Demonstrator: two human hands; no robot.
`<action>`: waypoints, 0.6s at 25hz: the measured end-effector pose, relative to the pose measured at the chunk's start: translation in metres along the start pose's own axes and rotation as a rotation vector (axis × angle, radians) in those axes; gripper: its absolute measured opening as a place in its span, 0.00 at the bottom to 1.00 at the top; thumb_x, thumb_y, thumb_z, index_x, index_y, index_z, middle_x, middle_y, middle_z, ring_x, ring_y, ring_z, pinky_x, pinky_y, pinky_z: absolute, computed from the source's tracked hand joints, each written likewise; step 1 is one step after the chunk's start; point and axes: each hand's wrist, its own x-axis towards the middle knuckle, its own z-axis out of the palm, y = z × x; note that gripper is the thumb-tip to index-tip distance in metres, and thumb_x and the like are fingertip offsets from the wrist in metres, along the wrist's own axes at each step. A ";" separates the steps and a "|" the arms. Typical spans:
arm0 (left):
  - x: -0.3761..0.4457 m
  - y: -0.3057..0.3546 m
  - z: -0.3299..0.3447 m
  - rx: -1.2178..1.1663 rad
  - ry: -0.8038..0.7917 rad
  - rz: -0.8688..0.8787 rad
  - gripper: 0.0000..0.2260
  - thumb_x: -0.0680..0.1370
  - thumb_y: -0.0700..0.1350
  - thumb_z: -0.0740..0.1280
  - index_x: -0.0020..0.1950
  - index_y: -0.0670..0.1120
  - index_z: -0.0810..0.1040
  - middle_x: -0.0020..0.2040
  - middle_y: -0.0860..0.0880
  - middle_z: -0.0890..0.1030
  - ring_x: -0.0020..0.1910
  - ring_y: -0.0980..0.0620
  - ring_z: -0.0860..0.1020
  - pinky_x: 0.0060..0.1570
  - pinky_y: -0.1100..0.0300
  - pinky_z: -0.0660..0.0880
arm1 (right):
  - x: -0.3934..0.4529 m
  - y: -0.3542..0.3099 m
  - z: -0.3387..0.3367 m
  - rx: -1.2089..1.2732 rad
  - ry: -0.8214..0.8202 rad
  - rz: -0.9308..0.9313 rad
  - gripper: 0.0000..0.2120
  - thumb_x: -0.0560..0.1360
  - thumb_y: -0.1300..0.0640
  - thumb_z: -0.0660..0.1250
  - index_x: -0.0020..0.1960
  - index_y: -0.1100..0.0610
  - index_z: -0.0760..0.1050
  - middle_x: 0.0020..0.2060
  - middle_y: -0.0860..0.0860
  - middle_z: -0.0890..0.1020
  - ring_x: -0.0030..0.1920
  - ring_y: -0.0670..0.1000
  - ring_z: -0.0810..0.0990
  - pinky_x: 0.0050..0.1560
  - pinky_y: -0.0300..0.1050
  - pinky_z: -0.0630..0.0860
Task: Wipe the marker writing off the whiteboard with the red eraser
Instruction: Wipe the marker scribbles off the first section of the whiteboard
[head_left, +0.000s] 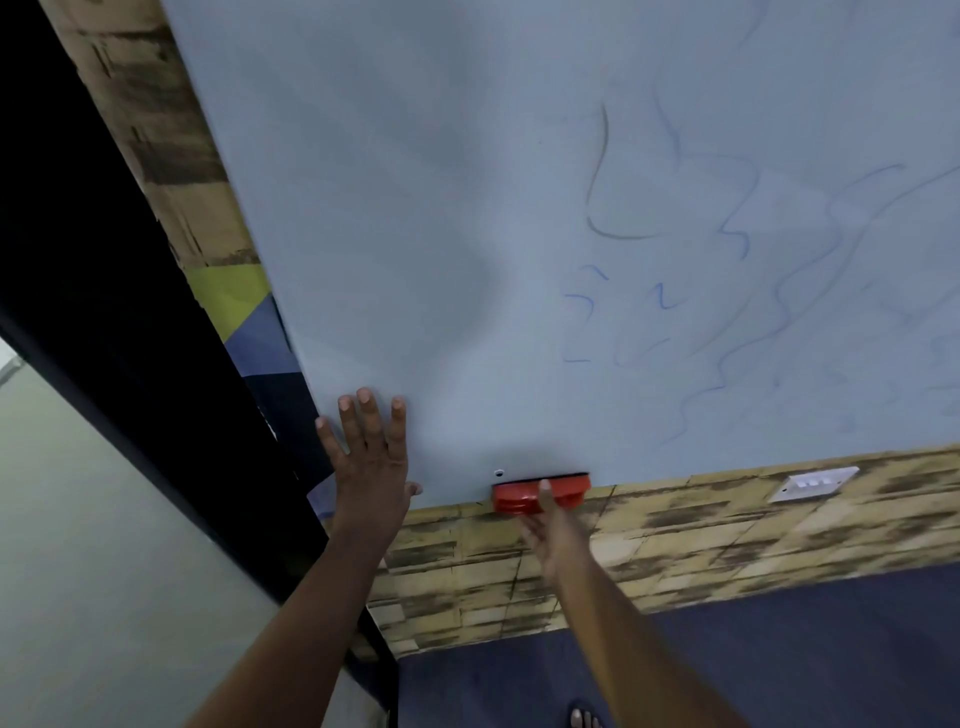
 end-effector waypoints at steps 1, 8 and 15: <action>0.000 0.000 -0.001 0.001 -0.015 -0.003 0.82 0.51 0.61 0.89 0.85 0.38 0.34 0.82 0.29 0.33 0.81 0.27 0.33 0.75 0.24 0.36 | -0.005 0.016 0.010 -0.034 -0.059 0.041 0.21 0.78 0.54 0.72 0.66 0.63 0.74 0.57 0.62 0.84 0.56 0.61 0.84 0.58 0.51 0.81; -0.002 -0.007 -0.004 0.067 -0.039 0.016 0.81 0.52 0.61 0.88 0.85 0.40 0.33 0.82 0.31 0.33 0.82 0.29 0.33 0.77 0.29 0.31 | -0.007 0.054 0.034 -0.053 -0.159 0.016 0.17 0.77 0.53 0.75 0.60 0.61 0.77 0.52 0.62 0.86 0.43 0.56 0.85 0.46 0.48 0.86; -0.006 -0.010 0.005 0.077 0.036 0.047 0.81 0.51 0.56 0.90 0.86 0.43 0.35 0.84 0.33 0.34 0.83 0.31 0.34 0.78 0.30 0.32 | 0.015 -0.035 -0.018 0.044 0.219 -0.366 0.25 0.75 0.43 0.75 0.63 0.60 0.79 0.58 0.61 0.85 0.47 0.56 0.86 0.41 0.46 0.85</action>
